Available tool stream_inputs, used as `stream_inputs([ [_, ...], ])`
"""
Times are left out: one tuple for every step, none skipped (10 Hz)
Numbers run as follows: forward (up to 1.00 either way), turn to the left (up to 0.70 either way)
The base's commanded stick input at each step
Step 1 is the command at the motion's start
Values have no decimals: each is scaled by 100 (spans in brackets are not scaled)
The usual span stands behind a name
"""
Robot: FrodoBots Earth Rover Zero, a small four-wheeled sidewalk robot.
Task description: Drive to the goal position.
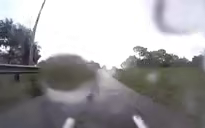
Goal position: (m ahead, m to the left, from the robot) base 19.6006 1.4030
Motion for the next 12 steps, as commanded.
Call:
stream_inputs([
  [85, 0],
  [85, 0],
  [85, 0],
  [85, 0],
  [85, 0],
  [85, 0],
  [85, 0],
  [85, 0],
  [85, 0],
  [85, 0],
  [85, 0],
  [85, 0],
])
